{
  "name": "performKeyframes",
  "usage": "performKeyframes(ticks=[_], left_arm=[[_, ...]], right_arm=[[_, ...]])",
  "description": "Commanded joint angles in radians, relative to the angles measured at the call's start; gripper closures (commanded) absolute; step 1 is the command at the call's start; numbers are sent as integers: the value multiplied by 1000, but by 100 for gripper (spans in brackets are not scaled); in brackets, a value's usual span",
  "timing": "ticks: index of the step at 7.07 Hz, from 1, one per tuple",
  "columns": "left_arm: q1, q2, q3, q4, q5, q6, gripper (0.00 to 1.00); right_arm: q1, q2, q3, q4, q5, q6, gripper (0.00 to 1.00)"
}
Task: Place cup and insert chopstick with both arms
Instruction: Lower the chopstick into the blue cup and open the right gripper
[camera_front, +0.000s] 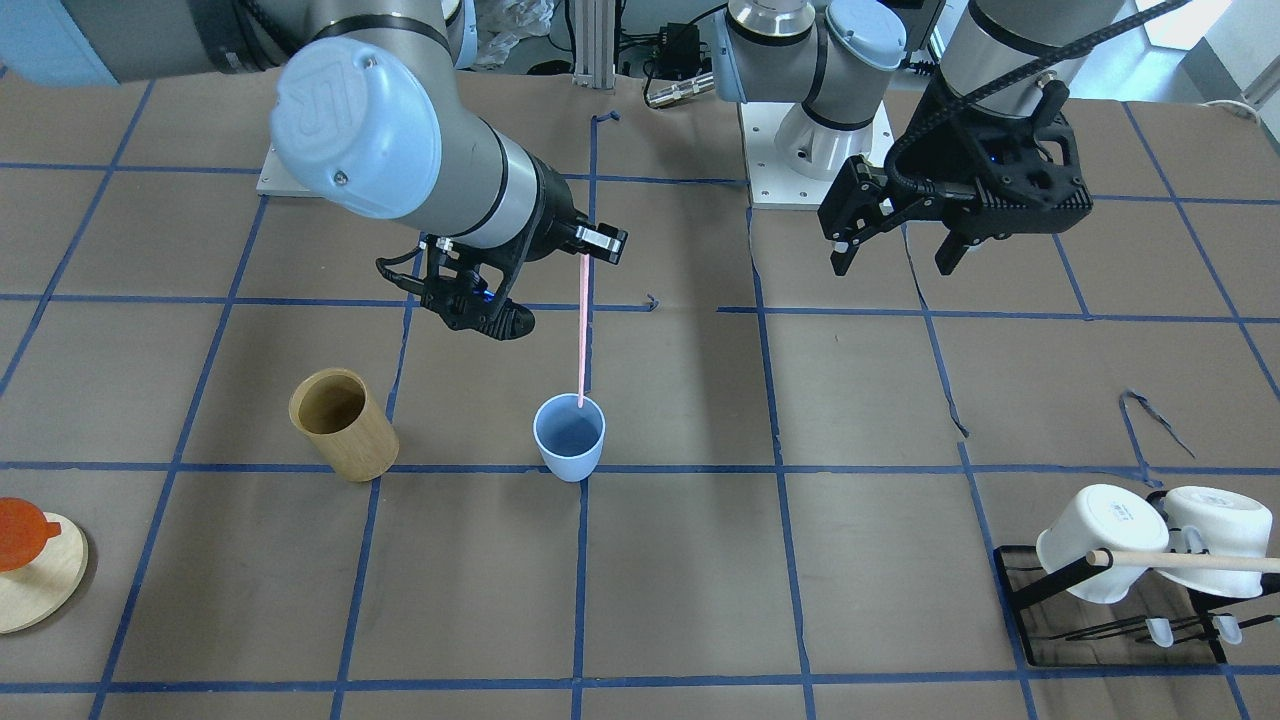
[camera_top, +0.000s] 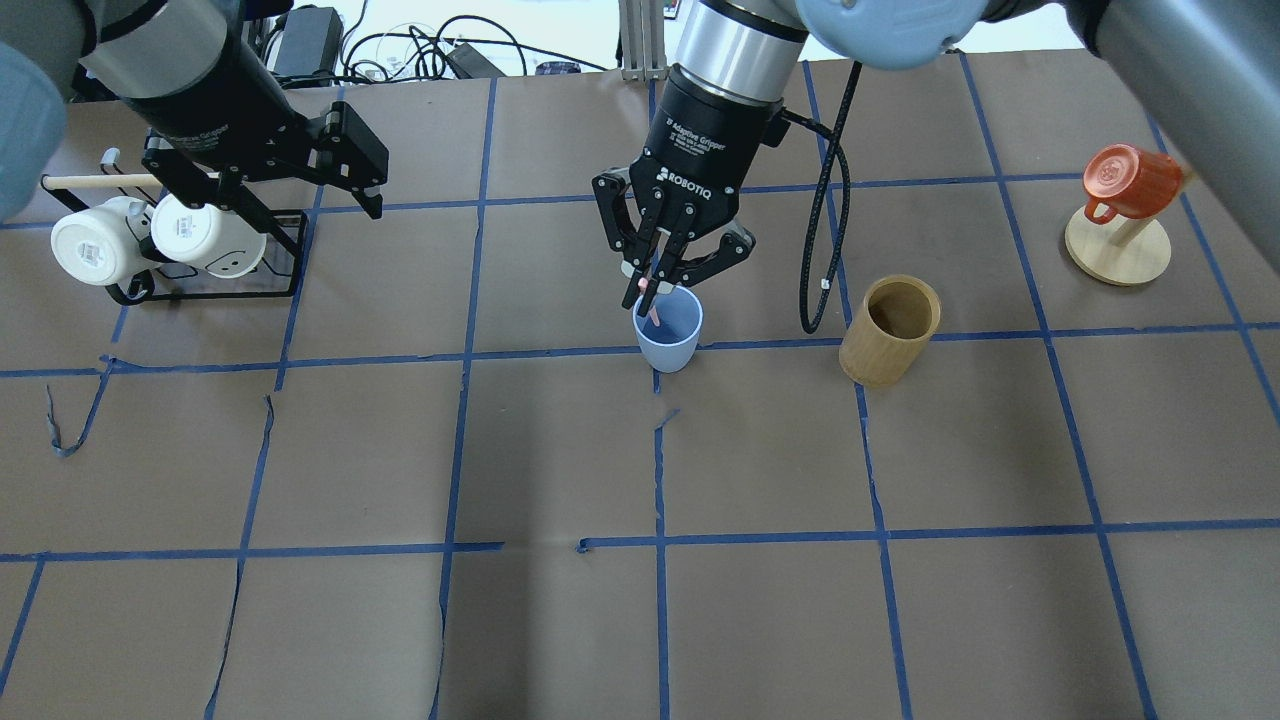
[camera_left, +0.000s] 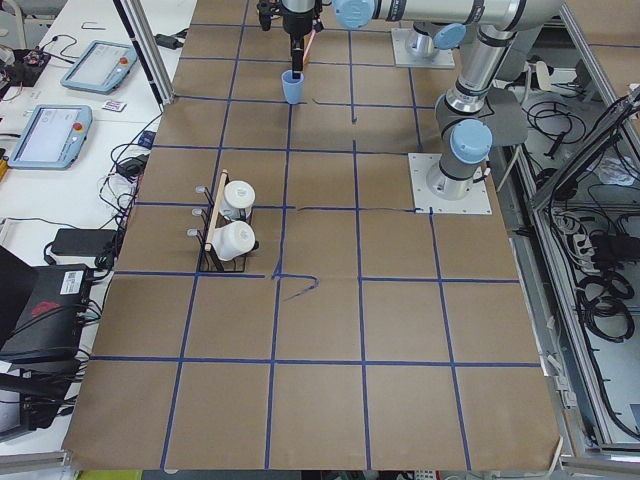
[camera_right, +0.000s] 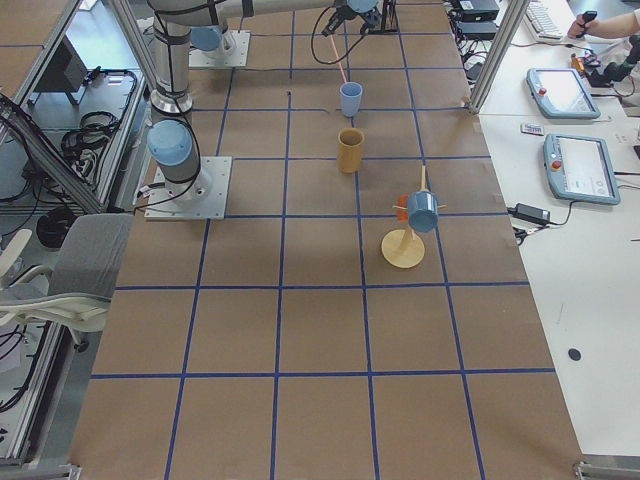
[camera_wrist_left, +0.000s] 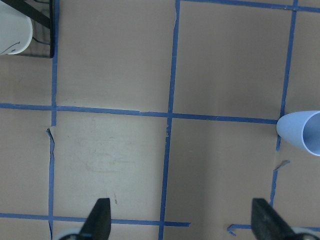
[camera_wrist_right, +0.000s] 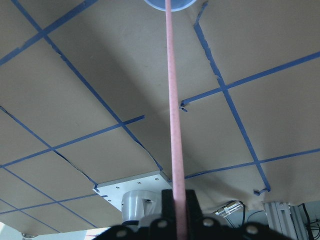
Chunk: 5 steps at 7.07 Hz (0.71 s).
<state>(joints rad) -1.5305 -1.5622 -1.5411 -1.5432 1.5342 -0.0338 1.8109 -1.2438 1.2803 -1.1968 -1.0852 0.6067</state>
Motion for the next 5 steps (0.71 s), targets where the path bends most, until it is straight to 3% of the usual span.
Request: performKeyframes(ticks=[1, 2, 3, 4, 5], left_arm=[[0, 1, -1, 0, 0, 0, 0], [0, 1, -1, 0, -2, 0, 0], [1, 2, -2, 0, -2, 0, 0], [0, 2, -1, 0, 0, 0, 0], [0, 4, -1, 0, -2, 0, 0]], right_arm=[[-1, 9, 40, -59, 2, 22, 78], [-1, 7, 40, -69, 2, 37, 26], [-1, -3, 39, -111, -25, 45, 0], [-2, -12, 27, -124, -44, 47, 0], [-8, -44, 13, -124, -144, 29, 0]])
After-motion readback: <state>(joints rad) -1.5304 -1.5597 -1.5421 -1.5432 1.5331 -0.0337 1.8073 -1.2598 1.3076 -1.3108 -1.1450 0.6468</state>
